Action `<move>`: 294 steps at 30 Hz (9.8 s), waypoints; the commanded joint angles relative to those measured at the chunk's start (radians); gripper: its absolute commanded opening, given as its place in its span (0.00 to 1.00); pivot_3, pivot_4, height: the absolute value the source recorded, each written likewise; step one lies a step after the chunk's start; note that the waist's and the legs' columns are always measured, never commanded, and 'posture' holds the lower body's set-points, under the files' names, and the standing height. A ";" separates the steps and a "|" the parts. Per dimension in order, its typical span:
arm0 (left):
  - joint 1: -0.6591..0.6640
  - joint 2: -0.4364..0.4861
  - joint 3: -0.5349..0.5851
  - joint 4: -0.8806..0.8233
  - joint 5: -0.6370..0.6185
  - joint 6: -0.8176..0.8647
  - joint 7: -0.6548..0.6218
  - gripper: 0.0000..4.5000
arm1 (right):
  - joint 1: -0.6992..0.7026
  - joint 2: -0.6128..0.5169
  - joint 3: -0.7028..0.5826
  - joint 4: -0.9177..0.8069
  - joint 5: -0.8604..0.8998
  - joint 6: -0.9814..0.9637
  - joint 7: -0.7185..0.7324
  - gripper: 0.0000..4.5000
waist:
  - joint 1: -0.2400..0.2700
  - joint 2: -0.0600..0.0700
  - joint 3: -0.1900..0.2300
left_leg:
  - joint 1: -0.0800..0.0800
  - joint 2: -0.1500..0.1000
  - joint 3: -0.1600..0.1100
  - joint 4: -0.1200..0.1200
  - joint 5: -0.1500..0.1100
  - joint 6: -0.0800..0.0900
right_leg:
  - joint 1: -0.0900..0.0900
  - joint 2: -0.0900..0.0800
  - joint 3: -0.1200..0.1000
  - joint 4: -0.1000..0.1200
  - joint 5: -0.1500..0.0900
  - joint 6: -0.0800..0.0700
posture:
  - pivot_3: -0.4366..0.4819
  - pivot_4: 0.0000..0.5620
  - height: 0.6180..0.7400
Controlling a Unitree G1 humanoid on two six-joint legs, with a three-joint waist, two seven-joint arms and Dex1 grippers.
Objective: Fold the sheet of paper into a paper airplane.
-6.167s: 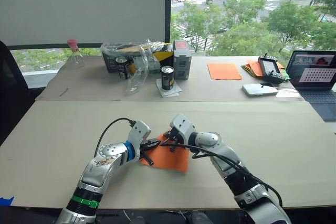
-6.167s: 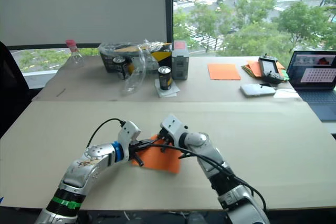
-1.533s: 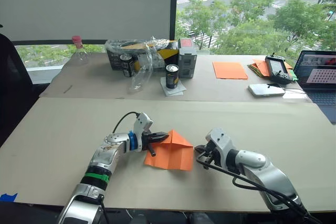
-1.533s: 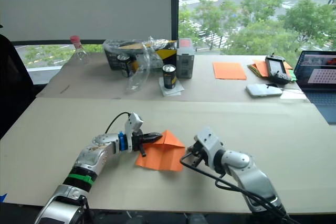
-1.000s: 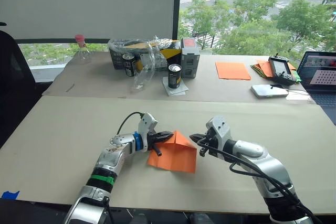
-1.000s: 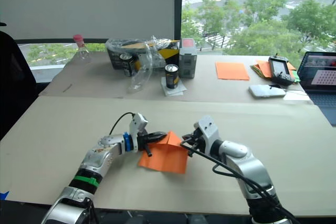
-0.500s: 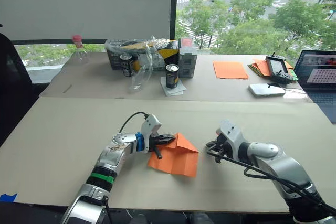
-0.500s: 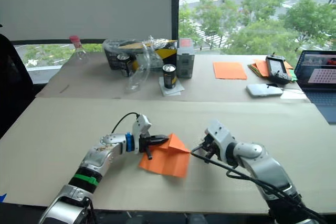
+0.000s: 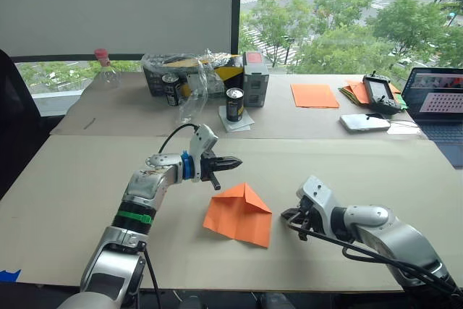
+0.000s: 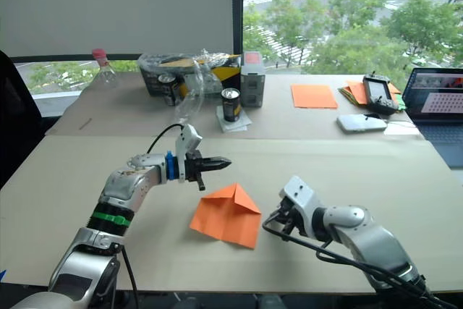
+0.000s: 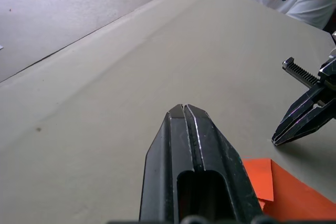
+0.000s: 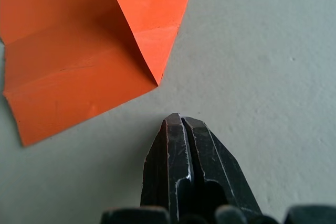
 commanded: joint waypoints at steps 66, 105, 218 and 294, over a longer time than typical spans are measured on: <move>0.209 0.019 -0.154 0.029 0.231 -0.272 0.048 0.00 | -0.215 0.218 0.080 0.183 0.038 -0.070 0.008 0.00 | -0.006 0.000 -0.001 | 0.014 0.001 0.000 0.000 0.000 0.001 | 0.013 0.000 0.000 0.000 0.000 0.000 | 0.48 0.27 0.84; 0.258 0.094 0.058 -0.246 0.050 -0.058 0.135 0.00 | -0.290 0.374 0.178 0.424 -0.075 -0.141 -0.005 0.00 | -0.004 0.001 0.000 | 0.013 0.001 0.000 -0.001 -0.001 0.001 | 0.012 0.000 0.000 0.000 0.000 0.000 | 0.48 0.27 0.84; 0.362 0.113 -0.066 -0.293 0.103 -0.047 0.122 0.00 | 0.079 0.231 0.284 0.275 -0.206 -0.697 0.288 0.00 | -0.003 0.000 -0.001 | 0.007 0.001 0.001 -0.001 0.000 0.000 | 0.004 0.000 0.001 0.002 0.000 -0.001 | 0.48 0.27 0.84; 0.504 0.264 0.092 -0.401 0.011 0.096 0.083 0.00 | -0.283 0.299 0.351 0.472 -0.388 -0.522 0.146 0.00 | -0.008 0.003 -0.003 | 0.031 0.002 0.001 -0.003 -0.002 0.002 | 0.028 0.001 0.000 0.000 -0.008 0.007 | 0.48 0.27 0.84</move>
